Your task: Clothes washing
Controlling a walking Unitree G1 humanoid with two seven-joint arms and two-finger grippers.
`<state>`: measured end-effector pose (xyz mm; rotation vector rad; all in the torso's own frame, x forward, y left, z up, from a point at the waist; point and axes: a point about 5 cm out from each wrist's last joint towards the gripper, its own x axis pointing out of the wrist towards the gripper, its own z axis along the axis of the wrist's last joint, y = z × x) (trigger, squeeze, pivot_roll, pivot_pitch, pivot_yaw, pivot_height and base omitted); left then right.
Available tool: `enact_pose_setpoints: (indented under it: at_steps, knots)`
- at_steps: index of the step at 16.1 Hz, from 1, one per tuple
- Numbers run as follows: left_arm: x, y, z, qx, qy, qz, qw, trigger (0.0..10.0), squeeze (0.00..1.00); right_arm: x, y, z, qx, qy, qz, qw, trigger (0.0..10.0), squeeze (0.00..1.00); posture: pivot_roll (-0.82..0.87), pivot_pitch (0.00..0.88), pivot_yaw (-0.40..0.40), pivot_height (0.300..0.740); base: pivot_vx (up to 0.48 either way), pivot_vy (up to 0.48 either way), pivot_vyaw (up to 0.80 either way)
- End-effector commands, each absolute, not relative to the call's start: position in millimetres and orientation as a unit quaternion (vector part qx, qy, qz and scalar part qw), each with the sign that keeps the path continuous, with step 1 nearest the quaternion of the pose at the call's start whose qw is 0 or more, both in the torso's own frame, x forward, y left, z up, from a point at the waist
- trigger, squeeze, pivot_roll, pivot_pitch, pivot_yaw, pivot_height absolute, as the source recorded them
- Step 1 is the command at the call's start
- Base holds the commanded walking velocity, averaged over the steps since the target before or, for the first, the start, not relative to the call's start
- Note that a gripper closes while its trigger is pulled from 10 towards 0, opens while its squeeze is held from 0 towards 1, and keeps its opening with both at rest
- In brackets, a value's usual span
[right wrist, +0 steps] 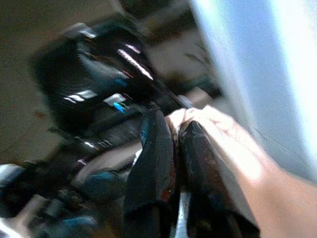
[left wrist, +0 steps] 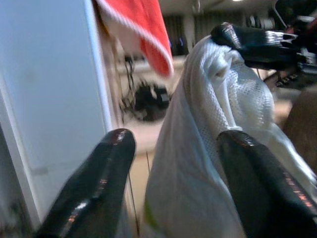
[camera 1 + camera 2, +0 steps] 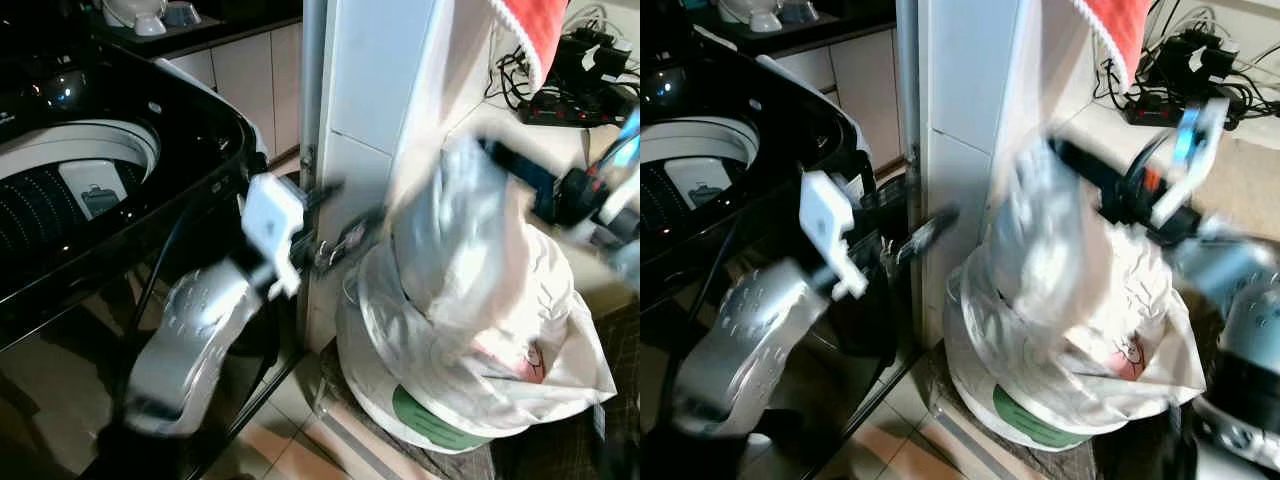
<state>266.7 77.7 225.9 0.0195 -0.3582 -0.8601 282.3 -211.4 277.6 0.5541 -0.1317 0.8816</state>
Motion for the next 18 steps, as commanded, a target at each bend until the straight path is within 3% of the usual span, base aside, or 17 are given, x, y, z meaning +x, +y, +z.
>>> enact_pose_setpoints:
  at_steps: [1,7,8,9,10,12,13,14,15,18]
  knots:
    - [271,76,238,-0.01,-0.201,-0.412,0.889,10.0,1.0,274,-204,300,0.275,-0.105,0.457,0.839,0.0,0.0,-0.05,0.0,-0.028,0.74,0.0,0.0,0.0]
    - [281,62,253,-0.054,-0.219,-0.424,0.877,10.0,1.0,273,-167,304,0.291,-0.076,0.514,0.804,0.0,0.0,-0.04,0.0,-0.045,0.74,0.0,0.0,0.0]
    - [277,56,252,-0.11,-0.197,-0.444,0.867,10.0,1.0,273,-161,302,0.294,-0.067,0.519,0.8,0.0,0.0,-0.04,0.0,-0.048,0.74,0.0,0.0,0.0]
    - [271,49,248,-0.144,-0.173,-0.476,0.85,10.0,0.0,274,-158,299,0.295,-0.06,0.521,0.799,0.0,0.0,-0.04,0.0,-0.052,0.74,0.0,0.0,0.0]
    - [265,44,243,-0.149,-0.155,-0.504,0.836,10.0,0.0,274,-156,299,0.297,-0.056,0.522,0.797,0.0,0.0,-0.03,0.0,-0.053,0.74,0.0,0.0,0.0]
    - [265,39,231,-0.108,-0.139,-0.505,0.845,10.0,0.0,274,-155,298,0.3,-0.055,0.522,0.796,0.0,0.0,-0.03,0.0,-0.052,0.74,0.0,0.0,0.0]
    - [267,38,223,-0.08,-0.118,-0.501,0.854,10.0,0.0,274,-154,299,0.302,-0.055,0.521,0.796,0.0,0.0,-0.03,0.0,-0.051,0.74,0.0,0.0,0.0]
    - [277,41,219,-0.061,-0.094,-0.459,0.881,10.0,0.0,273,-154,299,0.303,-0.055,0.521,0.796,0.0,0.0,-0.03,0.0,-0.051,0.74,0.0,0.0,0.0]
    - [284,45,223,-0.076,-0.092,-0.434,0.893,0.0,0.0,273,-155,299,0.302,-0.056,0.519,0.797,0.0,0.0,-0.03,0.0,-0.051,0.74,0.0,0.0,0.0]
    - [289,53,227,-0.06,-0.104,-0.418,0.9,0.0,0.0,273,-156,298,0.303,-0.056,0.512,0.801,0.0,0.0,-0.04,0.0,-0.036,0.74,0.0,0.0,0.0]
